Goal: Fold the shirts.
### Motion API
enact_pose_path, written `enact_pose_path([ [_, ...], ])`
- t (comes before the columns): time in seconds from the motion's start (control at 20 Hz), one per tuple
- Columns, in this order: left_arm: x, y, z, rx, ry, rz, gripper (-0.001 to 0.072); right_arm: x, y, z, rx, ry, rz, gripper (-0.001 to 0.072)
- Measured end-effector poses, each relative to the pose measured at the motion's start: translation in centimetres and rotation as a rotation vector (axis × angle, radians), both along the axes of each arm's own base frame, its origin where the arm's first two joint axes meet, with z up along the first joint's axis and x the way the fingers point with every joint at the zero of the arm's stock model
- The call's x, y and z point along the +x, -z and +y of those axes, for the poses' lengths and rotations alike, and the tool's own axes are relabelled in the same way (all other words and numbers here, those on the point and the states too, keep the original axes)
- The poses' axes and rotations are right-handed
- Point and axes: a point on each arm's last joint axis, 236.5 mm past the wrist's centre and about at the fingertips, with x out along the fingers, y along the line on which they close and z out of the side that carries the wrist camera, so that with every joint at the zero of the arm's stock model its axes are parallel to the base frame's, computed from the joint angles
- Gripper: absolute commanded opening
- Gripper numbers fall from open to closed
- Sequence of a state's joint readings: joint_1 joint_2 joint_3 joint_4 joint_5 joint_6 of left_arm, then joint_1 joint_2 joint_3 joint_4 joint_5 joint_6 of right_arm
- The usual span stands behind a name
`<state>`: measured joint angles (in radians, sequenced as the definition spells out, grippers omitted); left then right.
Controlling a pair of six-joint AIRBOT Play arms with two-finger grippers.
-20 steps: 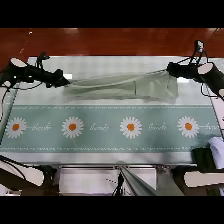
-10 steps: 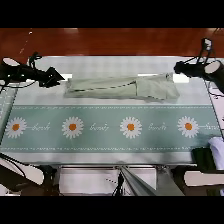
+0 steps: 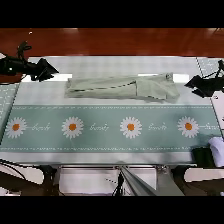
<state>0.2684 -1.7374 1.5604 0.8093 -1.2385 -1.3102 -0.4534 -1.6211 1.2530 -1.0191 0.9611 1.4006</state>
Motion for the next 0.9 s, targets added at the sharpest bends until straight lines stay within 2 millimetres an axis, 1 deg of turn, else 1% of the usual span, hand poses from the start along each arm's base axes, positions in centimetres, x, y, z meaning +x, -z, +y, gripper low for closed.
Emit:
enact_pose_path([
  [0.2, -0.3, -0.3, -2.0, 0.001, 0.054, -0.007, 0.0447, 1.6, 1.5, 3.9, 0.138, -0.005, -0.011, 0.0596],
  [0.45, -0.5, -0.6, -4.3, -0.009, 0.11, -0.025, 0.0447, 3.9, 3.3, 8.7, 0.194, -0.029, -0.029, 0.0588],
  [0.5, -0.5, -0.7, -4.7, -0.014, 0.117, -0.027, 0.0447, 4.0, 3.7, 9.6, 0.202, -0.04, -0.024, 0.0491],
  [0.6, -0.5, -0.8, -5.2, -0.019, 0.127, -0.031, 0.0447, 4.0, 4.6, 11.2, 0.198, -0.068, -0.014, 0.0049],
  [0.65, -0.5, -0.8, -5.4, -0.022, 0.128, -0.032, 0.0426, 4.1, 4.7, 11.9, 0.207, -0.074, -0.012, 0.004],
  [0.7, -0.5, -0.9, -5.5, -0.025, 0.13, -0.032, 0.0351, 4.0, 4.7, 12.4, 0.198, -0.097, -0.014, 0.004],
  [0.8, -0.6, -1.2, -6.0, -0.041, 0.135, -0.033, 0.0055, 4.0, 3.7, 13.1, 0.18, -0.139, -0.035, 0.004],
  [0.85, -0.6, -1.4, -6.3, -0.058, 0.134, -0.035, 0.0021, 3.8, 2.6, 13.5, 0.173, -0.174, -0.053, 0.004],
  [0.9, -0.6, -1.9, -6.9, -0.085, 0.14, -0.039, 0.0021, 4.1, 0.6, 13.7, 0.16, -0.194, -0.098, 0.0039],
])
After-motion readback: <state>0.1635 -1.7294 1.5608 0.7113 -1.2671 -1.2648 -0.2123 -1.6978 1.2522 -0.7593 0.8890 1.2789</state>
